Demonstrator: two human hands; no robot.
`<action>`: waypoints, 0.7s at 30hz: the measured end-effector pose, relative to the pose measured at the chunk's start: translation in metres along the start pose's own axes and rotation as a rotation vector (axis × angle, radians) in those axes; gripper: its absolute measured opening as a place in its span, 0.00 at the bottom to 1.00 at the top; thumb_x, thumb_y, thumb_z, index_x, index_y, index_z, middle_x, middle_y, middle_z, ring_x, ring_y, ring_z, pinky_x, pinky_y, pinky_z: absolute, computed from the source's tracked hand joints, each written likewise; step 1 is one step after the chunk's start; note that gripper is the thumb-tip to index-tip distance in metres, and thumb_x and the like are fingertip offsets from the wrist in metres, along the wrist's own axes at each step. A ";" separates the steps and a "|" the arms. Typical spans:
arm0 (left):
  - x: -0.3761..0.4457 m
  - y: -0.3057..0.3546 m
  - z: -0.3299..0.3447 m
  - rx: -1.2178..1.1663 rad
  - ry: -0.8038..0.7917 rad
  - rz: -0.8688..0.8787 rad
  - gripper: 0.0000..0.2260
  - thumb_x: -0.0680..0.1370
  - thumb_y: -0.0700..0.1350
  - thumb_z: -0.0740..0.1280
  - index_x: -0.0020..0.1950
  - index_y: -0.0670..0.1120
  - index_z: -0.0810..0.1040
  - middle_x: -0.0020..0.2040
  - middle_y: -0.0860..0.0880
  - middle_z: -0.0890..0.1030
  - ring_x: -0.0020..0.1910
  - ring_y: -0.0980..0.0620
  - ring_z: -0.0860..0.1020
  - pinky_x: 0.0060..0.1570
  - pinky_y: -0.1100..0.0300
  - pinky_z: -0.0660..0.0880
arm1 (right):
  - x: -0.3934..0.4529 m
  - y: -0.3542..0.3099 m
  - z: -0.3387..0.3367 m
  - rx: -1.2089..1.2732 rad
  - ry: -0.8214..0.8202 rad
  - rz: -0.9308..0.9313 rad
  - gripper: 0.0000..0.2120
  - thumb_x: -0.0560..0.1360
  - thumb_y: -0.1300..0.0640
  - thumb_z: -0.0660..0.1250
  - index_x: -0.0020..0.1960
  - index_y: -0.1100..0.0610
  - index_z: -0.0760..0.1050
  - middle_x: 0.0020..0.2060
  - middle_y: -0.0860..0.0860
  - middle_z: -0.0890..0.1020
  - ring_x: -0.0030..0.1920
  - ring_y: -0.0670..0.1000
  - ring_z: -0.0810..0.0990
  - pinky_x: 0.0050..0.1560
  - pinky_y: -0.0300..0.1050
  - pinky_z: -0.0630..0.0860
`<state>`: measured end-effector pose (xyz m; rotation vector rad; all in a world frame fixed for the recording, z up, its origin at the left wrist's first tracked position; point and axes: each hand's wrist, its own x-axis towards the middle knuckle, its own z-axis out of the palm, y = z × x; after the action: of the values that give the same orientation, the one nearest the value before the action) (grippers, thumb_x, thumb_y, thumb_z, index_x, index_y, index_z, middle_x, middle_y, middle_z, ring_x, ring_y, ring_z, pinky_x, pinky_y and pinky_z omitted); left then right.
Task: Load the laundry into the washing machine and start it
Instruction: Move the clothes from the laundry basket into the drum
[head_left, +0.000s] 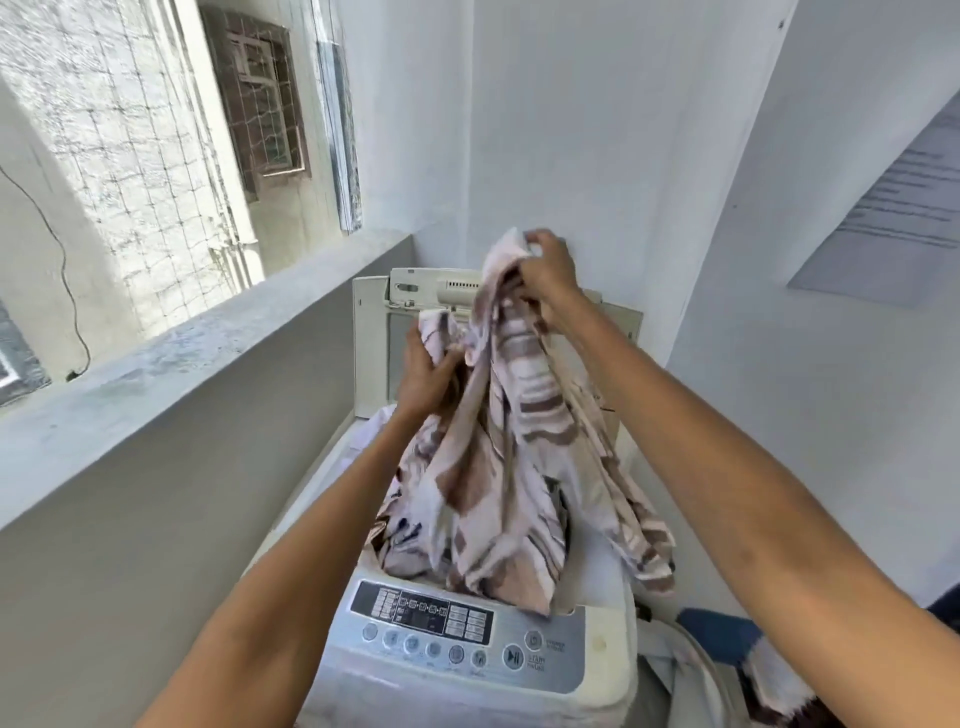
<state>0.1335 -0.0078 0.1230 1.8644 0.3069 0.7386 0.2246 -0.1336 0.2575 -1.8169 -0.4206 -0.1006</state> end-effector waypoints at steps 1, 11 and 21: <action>-0.001 0.005 -0.004 -0.063 0.028 -0.025 0.33 0.76 0.53 0.67 0.74 0.42 0.55 0.71 0.44 0.65 0.71 0.47 0.65 0.69 0.49 0.64 | 0.005 -0.018 0.005 0.096 0.005 -0.001 0.10 0.72 0.60 0.62 0.51 0.50 0.75 0.52 0.53 0.80 0.52 0.58 0.81 0.52 0.58 0.79; 0.007 0.035 -0.042 -0.123 -0.210 0.048 0.37 0.71 0.48 0.74 0.73 0.50 0.54 0.62 0.48 0.72 0.59 0.51 0.75 0.57 0.55 0.76 | 0.033 -0.133 0.006 0.517 0.146 -0.148 0.13 0.71 0.61 0.62 0.44 0.41 0.73 0.53 0.58 0.81 0.50 0.61 0.81 0.51 0.60 0.80; 0.015 -0.033 -0.059 0.307 -0.795 -0.244 0.10 0.78 0.46 0.66 0.54 0.40 0.77 0.41 0.46 0.81 0.29 0.57 0.80 0.28 0.63 0.72 | -0.005 -0.025 -0.001 -0.001 0.228 0.089 0.14 0.73 0.63 0.62 0.58 0.55 0.74 0.56 0.57 0.79 0.54 0.58 0.80 0.51 0.55 0.80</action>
<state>0.1129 0.0578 0.1138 2.1959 0.1261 -0.2534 0.2115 -0.1298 0.2791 -1.7977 -0.1782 -0.2436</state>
